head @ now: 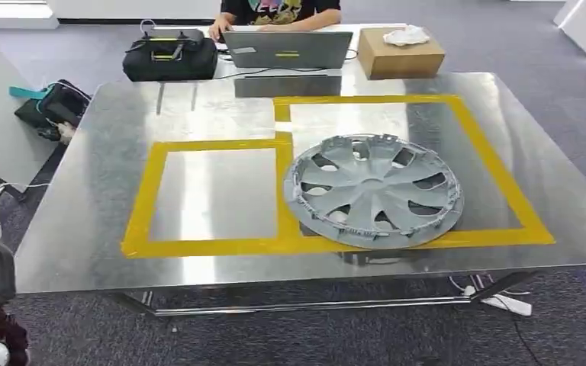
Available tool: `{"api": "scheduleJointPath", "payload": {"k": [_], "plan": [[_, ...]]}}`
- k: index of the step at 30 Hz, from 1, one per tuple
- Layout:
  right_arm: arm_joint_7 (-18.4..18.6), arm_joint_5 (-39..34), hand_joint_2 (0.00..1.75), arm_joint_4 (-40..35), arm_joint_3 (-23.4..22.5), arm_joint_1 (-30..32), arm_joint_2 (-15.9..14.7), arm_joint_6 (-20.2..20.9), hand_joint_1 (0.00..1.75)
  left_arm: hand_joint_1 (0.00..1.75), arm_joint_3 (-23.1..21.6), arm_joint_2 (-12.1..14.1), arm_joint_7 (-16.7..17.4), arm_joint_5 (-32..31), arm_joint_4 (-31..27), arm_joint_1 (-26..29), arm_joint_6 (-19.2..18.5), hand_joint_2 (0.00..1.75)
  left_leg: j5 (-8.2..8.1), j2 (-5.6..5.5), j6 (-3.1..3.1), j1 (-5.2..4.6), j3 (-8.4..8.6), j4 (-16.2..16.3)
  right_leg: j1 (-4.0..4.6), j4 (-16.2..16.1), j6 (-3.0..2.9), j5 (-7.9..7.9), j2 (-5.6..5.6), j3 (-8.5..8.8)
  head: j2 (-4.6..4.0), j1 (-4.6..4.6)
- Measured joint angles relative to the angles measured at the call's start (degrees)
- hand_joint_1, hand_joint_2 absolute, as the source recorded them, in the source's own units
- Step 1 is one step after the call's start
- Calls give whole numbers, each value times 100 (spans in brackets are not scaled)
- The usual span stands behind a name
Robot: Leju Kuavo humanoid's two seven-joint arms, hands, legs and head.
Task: Take the parts from the cabinet and place them on the table.
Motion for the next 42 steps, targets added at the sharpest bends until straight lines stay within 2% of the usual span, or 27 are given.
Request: {"api": "scheduleJointPath", "payload": {"k": [1,2,3,9,11,15,19,26,37,40,42], "plan": [[0,2,0,0,-2,4,2,2,0,175,9,0,0,-13,-2,2,0,175,-22,-5,-26,5,5,-22,2,-8,-6,67,10,58,0,-11],[0,4,0,0,-2,5,2,2,0,175,26,2,0,-20,-5,6,-4,175,-34,-4,-29,2,15,-18,-10,-56,13,107,14,73,0,-6],[0,9,0,0,-2,-5,11,2,0,175,33,-11,0,-20,-9,6,-9,175,8,-3,24,1,16,-32,-16,-66,85,127,22,73,0,-13],[0,18,0,0,-2,-44,13,20,0,175,48,-2,0,-103,-11,-3,-91,175,6,1,30,-1,56,-138,-9,-86,20,81,61,65,0,-15],[-2,24,0,0,-2,-42,17,31,0,175,46,-2,0,-142,-9,2,-127,175,-14,1,-12,2,75,-195,-3,-86,6,73,52,59,0,-11],[-2,33,0,0,-2,-49,17,31,0,175,44,2,0,-241,-9,2,-181,175,-6,1,-35,3,76,-201,-4,-85,-14,78,50,75,0,-10],[-9,50,0,0,-2,-50,17,55,0,175,-22,138,83,-534,46,3,-562,175,8,1,-56,-2,78,-200,-8,-89,-34,98,47,80,0,-11],[-9,140,0,0,0,-52,17,118,0,175,-391,549,669,-1060,538,-142,-997,175,33,1,-56,-12,91,-200,-17,-99,-21,129,49,84,0,-11],[2,215,0,0,9,-54,17,140,0,175,-640,737,717,-1205,935,-332,-1058,175,34,2,-56,-14,94,-199,-18,-100,-20,131,50,84,0,-11],[28,370,0,0,72,-69,17,177,0,175,-851,793,833,-1528,1255,-687,-1058,175,40,-3,-52,-16,91,-199,-20,-101,-19,135,36,83,0,-11],[52,470,0,0,138,-103,17,210,0,175,-1069,793,933,-1740,1714,-1140,-990,175,50,-5,-45,-17,85,-199,-24,-102,-14,147,31,84,0,-11]]}}
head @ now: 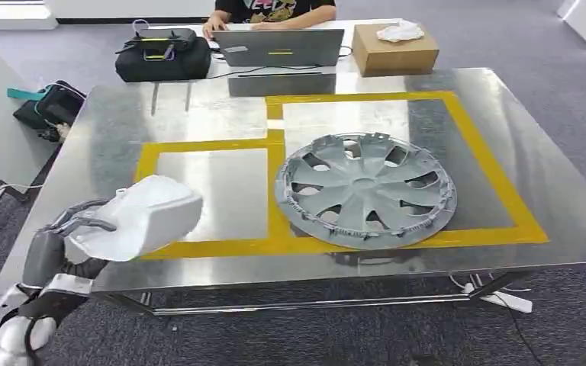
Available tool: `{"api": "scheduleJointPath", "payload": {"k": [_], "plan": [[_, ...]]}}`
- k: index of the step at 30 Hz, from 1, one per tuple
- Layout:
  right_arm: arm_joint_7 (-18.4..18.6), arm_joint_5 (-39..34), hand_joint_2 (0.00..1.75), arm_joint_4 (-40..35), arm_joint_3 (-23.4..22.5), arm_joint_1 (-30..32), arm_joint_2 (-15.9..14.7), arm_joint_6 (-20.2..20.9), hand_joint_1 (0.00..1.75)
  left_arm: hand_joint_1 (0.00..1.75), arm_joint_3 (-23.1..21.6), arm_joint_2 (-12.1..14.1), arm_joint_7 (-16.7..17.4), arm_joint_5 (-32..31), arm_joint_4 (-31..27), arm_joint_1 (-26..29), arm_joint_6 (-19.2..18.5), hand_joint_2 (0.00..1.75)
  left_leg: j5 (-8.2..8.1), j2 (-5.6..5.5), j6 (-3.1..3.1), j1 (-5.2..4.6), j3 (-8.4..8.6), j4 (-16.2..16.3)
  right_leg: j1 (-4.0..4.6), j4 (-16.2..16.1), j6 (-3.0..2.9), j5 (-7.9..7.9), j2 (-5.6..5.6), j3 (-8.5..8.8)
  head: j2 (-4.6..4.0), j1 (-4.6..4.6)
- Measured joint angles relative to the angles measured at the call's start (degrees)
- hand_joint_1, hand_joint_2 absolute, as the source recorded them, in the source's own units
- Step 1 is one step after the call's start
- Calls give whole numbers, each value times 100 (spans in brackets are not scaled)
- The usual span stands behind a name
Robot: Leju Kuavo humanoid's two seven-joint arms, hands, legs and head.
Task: Take the parts from the cabinet and place them on the table.
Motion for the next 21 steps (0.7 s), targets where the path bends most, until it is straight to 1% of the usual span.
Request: {"api": "scheduleJointPath", "payload": {"k": [2,5,6,7,8,9,11,12,13,15,16,19,20,21], "plan": [[37,68,0,0,68,-51,0,22,0,175,-236,-4,122,-201,446,-417,131,175,11,2,-8,-3,-2,0,-2,-2,-2,13,9,-4,0,0],[118,146,0,0,144,-73,0,35,0,175,-544,-33,446,-448,1128,-963,372,175,31,3,1,-4,-11,-5,-3,-28,7,34,12,-7,0,2],[155,177,0,0,172,-74,0,39,0,175,-622,-44,537,-526,1457,-1165,497,175,45,2,-3,-4,-18,-15,-3,-36,-2,44,7,-12,0,0],[179,190,0,0,197,-77,0,48,0,175,-669,-57,575,-595,1705,-1322,597,175,52,2,-4,-4,-21,-23,-3,-46,6,50,8,-13,0,0],[203,216,0,0,231,-81,0,50,0,175,-742,-68,590,-679,2080,-1512,729,175,54,2,-6,-4,-21,-29,-3,-50,9,53,8,-16,0,0],[219,234,0,0,249,-82,0,52,0,175,-791,-79,597,-747,2367,-1665,782,175,55,3,-7,-3,-21,-36,-3,-55,9,53,10,-16,0,0],[258,275,0,0,290,-90,0,57,0,175,-909,-131,599,-854,2992,-1955,837,175,54,3,-9,-3,-23,-38,-3,-58,9,52,11,-17,0,2],[264,280,0,0,306,-95,0,63,0,175,-937,-163,599,-889,3163,-2046,844,175,54,3,-10,-3,-22,-38,-3,-57,9,52,13,-18,0,0],[282,288,0,0,334,-110,0,74,0,175,-1020,-221,631,-978,3493,-2183,863,175,53,4,-11,-3,-23,-38,-3,-57,9,51,16,-18,0,0],[295,321,0,0,372,-128,0,79,0,175,-1116,-299,778,-1121,3851,-2356,925,175,51,4,-13,-4,-27,-39,-3,-62,9,50,17,-19,0,0],[304,339,0,0,385,-138,0,85,0,175,-1171,-351,943,-1249,4015,-2441,996,175,51,4,-13,-4,-31,-39,-3,-64,9,50,14,-20,0,0],[343,371,0,0,426,-176,0,92,0,175,-1381,-470,1579,-1753,4601,-2762,1189,175,51,3,-13,-5,-37,-39,-5,-72,10,51,10,-20,0,2],[361,378,0,0,450,-188,0,96,0,175,-1520,-513,1955,-2119,4876,-2906,1279,175,51,3,-13,-6,-36,-39,-6,-72,11,52,11,-19,0,2],[378,385,0,0,468,-199,0,105,0,175,-1618,-533,2219,-2411,5064,-3003,1318,175,51,3,-12,-7,-36,-39,-8,-72,14,54,12,-19,0,2]]}}
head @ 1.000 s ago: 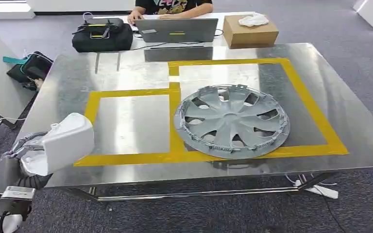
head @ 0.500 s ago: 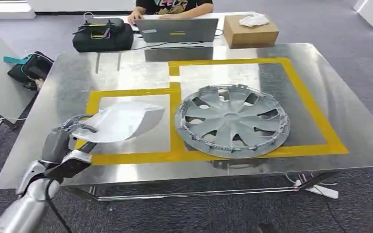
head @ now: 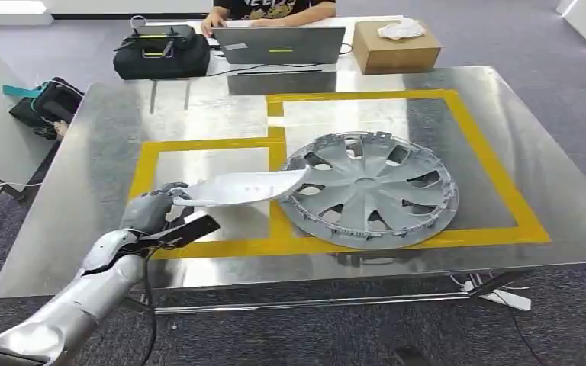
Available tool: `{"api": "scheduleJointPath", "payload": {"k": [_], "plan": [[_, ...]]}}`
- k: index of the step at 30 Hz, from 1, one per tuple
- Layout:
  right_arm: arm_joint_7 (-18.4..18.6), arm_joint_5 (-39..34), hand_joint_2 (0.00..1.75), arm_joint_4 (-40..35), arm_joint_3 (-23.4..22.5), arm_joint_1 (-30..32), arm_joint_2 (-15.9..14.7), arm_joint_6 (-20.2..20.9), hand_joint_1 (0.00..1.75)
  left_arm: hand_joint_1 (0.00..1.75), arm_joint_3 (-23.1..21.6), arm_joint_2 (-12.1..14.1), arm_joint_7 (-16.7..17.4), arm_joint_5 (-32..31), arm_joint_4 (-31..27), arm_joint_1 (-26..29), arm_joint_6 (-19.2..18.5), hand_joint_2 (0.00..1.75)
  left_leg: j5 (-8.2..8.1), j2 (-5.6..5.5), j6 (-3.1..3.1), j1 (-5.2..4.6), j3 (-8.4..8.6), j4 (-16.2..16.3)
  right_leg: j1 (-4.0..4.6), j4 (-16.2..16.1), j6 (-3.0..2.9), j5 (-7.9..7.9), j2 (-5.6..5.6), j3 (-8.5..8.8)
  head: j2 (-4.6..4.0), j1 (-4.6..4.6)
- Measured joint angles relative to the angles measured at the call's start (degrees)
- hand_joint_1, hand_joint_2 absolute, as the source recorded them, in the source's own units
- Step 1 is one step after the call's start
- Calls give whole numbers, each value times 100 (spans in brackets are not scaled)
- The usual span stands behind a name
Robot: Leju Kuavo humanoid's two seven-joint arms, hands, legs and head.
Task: Take the parts from the cabinet and place them on the table.
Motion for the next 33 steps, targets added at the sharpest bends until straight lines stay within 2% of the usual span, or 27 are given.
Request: {"api": "scheduleJointPath", "payload": {"k": [1,5,8,13,16,20,26,30,33], "plan": [[17,0,0,0,17,-13,0,9,0,175,-142,-13,226,-283,190,-94,28,175,0,0,0,-2,0,0,-2,0,3,2,2,-1,0,-2],[44,2,0,0,55,-45,0,22,0,175,-497,-68,389,-597,745,-383,169,175,5,-1,6,-3,1,0,-4,-2,9,7,-5,3,0,-2],[61,2,0,0,81,-52,0,22,0,175,-632,-100,430,-689,974,-493,304,175,9,-1,11,-3,3,0,-4,-2,14,11,-5,6,0,-2],[79,24,0,0,103,-58,0,20,0,175,-821,-206,804,-1117,1278,-554,713,175,12,-1,16,-4,4,0,-4,-2,14,13,-6,8,0,-2],[79,17,0,0,133,-64,0,11,0,175,-825,-286,850,-1165,1409,-573,898,175,13,-2,16,-5,4,0,-5,-2,14,16,-6,9,0,0],[79,4,0,0,175,-68,0,-2,0,175,-825,-354,830,-1165,1531,-596,1106,175,14,-1,18,-6,5,0,-6,-2,16,18,-6,9,0,0],[109,-24,0,0,184,-55,0,-33,0,175,-692,-398,435,-881,1625,-611,1353,175,16,-1,19,-7,6,0,-7,-2,16,19,-5,9,0,0],[109,-48,0,0,186,-44,0,-54,0,175,-499,-402,277,-750,1675,-632,1656,175,16,-1,19,-7,6,1,-7,-2,16,19,-4,8,0,-2],[109,-52,0,0,186,-40,0,-59,0,175,-373,-400,229,-723,1710,-653,1724,175,16,-1,19,-7,6,1,-7,-2,16,19,-4,9,0,-2]]}}
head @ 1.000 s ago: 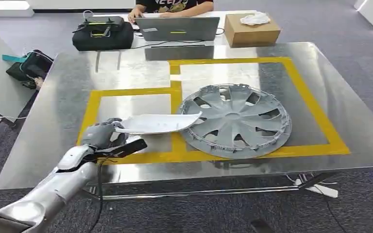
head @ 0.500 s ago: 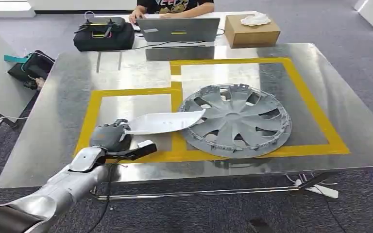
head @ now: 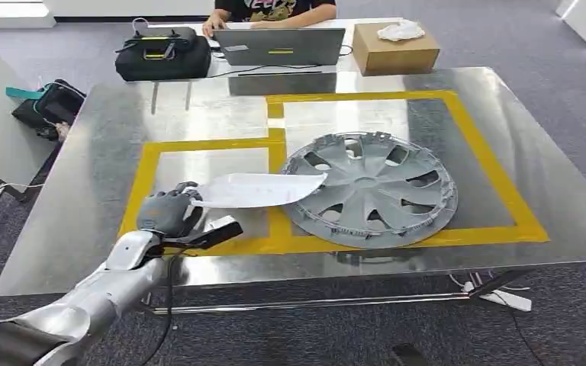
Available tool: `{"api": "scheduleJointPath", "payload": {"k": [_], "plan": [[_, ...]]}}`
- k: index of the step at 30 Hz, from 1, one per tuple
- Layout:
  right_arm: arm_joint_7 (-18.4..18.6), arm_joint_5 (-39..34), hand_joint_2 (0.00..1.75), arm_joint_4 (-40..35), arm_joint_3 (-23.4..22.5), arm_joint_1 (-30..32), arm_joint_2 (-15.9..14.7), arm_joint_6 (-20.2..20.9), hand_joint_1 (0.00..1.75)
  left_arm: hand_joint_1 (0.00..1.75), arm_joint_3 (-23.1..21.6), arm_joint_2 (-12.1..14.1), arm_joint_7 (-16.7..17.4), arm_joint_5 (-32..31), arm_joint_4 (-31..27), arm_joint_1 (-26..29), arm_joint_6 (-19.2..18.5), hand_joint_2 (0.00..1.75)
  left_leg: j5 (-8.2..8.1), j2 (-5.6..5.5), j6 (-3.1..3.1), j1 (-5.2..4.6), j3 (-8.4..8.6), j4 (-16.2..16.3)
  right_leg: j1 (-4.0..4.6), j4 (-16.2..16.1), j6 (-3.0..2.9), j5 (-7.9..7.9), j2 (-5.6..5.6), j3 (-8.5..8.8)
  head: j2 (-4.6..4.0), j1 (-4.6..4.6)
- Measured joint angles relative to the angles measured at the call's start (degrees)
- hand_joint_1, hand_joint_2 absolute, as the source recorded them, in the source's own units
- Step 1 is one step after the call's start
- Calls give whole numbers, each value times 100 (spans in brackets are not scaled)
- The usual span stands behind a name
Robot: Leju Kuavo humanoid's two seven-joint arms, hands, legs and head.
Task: Take the parts from the cabinet and place them on the table.
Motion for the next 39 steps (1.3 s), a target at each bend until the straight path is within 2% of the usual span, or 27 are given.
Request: {"api": "scheduleJointPath", "payload": {"k": [2,11,17,23,31,32,38,39], "plan": [[0,-9,0,0,0,1,0,-2,0,175,84,4,18,-119,4,-3,18,175,0,0,0,0,0,0,0,0,0,0,0,0,0,0],[0,-63,0,0,0,31,0,-15,0,175,1234,101,-46,-818,-57,-30,53,175,4,1,-3,0,1,0,0,1,-3,2,2,0,0,2],[-2,-103,0,0,0,58,0,-26,0,175,1758,286,122,-848,6,-98,48,175,5,1,-3,0,0,0,1,1,-8,6,3,0,0,0],[-2,-120,0,2,0,80,0,-28,0,175,2018,470,225,-785,166,-101,31,175,6,1,-4,0,0,0,1,1,-9,6,2,0,0,0],[-31,-146,0,2,0,83,0,-26,0,175,2048,522,208,-870,264,-98,-125,175,6,1,-4,0,0,0,0,0,-9,6,1,0,0,0],[-35,-148,0,2,0,83,0,-24,0,0,2048,522,190,-900,275,-98,-146,175,6,1,-4,0,-1,0,0,0,-9,6,1,0,0,0],[-52,-155,0,2,0,78,0,-20,0,0,2042,466,-29,-977,295,-100,-159,175,6,1,-4,-2,0,0,-1,0,-9,7,2,0,0,0],[-52,-160,0,0,0,78,0,-20,0,0,2042,457,-68,-959,295,-100,-159,0,6,1,-4,-1,0,0,-1,0,-9,7,2,0,0,0]]}}
